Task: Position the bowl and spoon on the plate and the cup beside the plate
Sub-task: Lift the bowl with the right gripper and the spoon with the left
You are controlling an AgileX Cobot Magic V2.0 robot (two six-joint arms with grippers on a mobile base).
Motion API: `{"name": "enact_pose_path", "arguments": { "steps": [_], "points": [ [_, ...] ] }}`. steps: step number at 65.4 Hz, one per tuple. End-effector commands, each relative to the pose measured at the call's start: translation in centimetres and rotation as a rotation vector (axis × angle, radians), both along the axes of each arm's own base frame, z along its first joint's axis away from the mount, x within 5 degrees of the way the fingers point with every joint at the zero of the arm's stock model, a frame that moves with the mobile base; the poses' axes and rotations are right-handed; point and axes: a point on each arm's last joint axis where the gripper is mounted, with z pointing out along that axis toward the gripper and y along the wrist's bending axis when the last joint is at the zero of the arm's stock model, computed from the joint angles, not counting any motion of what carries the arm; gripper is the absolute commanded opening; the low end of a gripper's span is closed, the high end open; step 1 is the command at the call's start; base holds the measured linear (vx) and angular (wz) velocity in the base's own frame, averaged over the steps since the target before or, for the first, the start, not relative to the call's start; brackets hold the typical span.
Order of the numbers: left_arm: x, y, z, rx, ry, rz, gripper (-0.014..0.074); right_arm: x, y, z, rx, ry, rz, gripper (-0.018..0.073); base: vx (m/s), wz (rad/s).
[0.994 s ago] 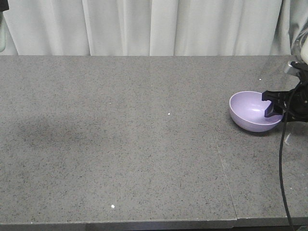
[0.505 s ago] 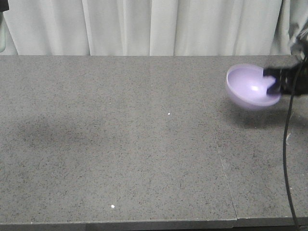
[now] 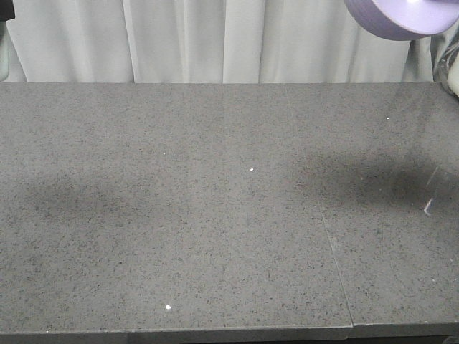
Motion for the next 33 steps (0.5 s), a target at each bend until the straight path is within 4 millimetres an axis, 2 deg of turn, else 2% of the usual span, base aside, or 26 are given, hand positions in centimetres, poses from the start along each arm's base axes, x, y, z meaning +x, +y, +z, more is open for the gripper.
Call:
{"name": "enact_pose_path", "arguments": {
  "steps": [1,7,33],
  "points": [
    [-0.96,-0.06,2.04,-0.025,-0.102,0.013,-0.0007,-1.37,0.44,2.13,0.019,-0.086,0.003,-0.0005,0.0,0.0],
    [-0.96,-0.06,2.04,-0.025,-0.102,0.013,-0.0007,-1.85,0.9,1.64,0.015,-0.024,0.069,-0.0005,0.0,0.0],
    [-0.96,-0.05,2.05,-0.025,-0.103,0.014,-0.0007,-2.06,1.07,1.44,0.014,0.003,0.093,-0.0005,0.0,0.0]
  ]
}}
